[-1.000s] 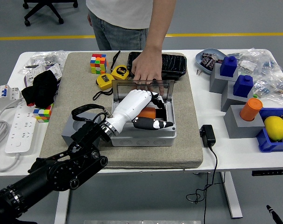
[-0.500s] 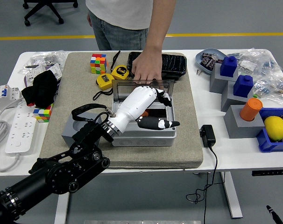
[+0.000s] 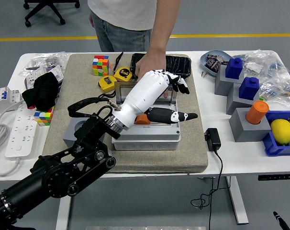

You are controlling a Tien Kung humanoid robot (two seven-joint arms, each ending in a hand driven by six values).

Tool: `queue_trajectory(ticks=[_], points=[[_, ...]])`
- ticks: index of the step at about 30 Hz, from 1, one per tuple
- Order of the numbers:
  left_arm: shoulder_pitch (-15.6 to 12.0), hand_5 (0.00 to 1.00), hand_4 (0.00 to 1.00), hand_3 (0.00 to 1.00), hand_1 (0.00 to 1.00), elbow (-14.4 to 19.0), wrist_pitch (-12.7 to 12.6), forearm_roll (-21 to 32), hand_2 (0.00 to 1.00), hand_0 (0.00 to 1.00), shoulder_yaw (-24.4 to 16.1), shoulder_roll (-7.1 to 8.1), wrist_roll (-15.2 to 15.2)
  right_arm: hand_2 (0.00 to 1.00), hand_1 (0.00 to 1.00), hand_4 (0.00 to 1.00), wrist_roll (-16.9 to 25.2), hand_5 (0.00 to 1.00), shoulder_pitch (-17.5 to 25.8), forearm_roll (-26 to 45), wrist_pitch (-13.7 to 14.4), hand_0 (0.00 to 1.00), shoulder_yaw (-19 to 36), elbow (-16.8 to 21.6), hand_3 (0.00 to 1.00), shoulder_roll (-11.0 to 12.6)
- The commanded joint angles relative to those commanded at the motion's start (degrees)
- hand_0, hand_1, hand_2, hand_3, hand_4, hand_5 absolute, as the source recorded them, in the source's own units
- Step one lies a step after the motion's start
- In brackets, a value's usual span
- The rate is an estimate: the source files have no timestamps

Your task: Fetch the battery,place it into the box,close the lid of the box

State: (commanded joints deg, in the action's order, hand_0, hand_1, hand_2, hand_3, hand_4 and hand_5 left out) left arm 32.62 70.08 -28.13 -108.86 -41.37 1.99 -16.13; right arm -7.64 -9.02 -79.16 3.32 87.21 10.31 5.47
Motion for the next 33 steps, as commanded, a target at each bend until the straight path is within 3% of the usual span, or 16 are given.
queue_trajectory(ticks=[1,6,7,12,13,18,19,22,29,33], points=[[0.6,0.642,0.998,0.486,0.480,-0.2,0.1,-0.9,0.501,0.518,-0.9,0.03,0.5,0.688,0.663,0.998,0.0,0.998,0.0,0.0,0.0,0.718,0.0,0.0,0.736,0.0],[2.0,0.642,0.998,0.486,0.480,-0.6,1.9,-3.3,0.501,0.518,-3.5,0.48,3.3,0.688,0.663,0.998,-0.1,0.998,-0.1,0.0,0.0,0.718,0.1,0.0,0.736,0.1],[2.3,0.782,0.998,0.733,0.841,-0.6,2.6,-3.9,0.784,0.789,-4.1,0.58,4.4,0.688,0.663,0.998,-0.1,0.998,-0.1,0.0,0.0,0.716,0.1,0.0,0.736,0.1],[2.9,0.782,0.998,0.733,0.841,0.4,8.7,-7.8,0.784,0.789,-6.5,0.67,12.3,0.688,0.663,0.998,-0.1,0.998,-0.1,0.0,0.0,0.716,0.2,0.0,0.736,0.0],[2.9,0.998,0.998,0.914,0.998,0.7,10.1,-8.4,0.973,0.998,-6.7,0.68,14.0,0.688,0.663,0.998,0.0,0.998,-0.1,0.0,0.0,0.717,0.2,0.0,0.736,0.0],[3.0,0.998,0.998,0.914,0.998,3.0,19.1,-11.4,0.973,0.998,-7.1,0.86,23.9,0.688,0.663,0.998,0.0,0.998,-0.2,0.1,0.0,0.717,0.2,0.0,0.736,-0.1],[3.0,0.998,0.998,0.989,0.998,3.7,20.9,-12.1,0.998,0.998,-7.2,0.88,25.8,0.688,0.662,0.998,0.0,0.998,-0.2,0.1,0.1,0.716,0.2,0.0,0.735,-0.1],[3.2,0.998,0.998,0.989,0.998,5.5,26.0,-14.1,0.998,0.998,-7.4,0.97,30.8,0.688,0.662,0.998,0.0,0.998,-0.2,0.2,0.1,0.716,0.2,0.0,0.735,-0.1],[3.9,0.998,0.998,0.990,0.998,7.6,29.4,-17.6,0.998,0.998,-7.5,1.67,33.4,0.688,0.663,0.998,0.0,0.998,-0.3,0.2,0.1,0.717,0.3,0.0,0.736,0.0],[4.1,0.998,0.998,0.941,0.998,8.9,33.9,-18.3,0.965,0.998,-7.1,2.42,35.9,0.688,0.661,0.998,0.0,0.998,-0.3,0.3,0.2,0.716,0.3,0.0,0.736,0.0]])
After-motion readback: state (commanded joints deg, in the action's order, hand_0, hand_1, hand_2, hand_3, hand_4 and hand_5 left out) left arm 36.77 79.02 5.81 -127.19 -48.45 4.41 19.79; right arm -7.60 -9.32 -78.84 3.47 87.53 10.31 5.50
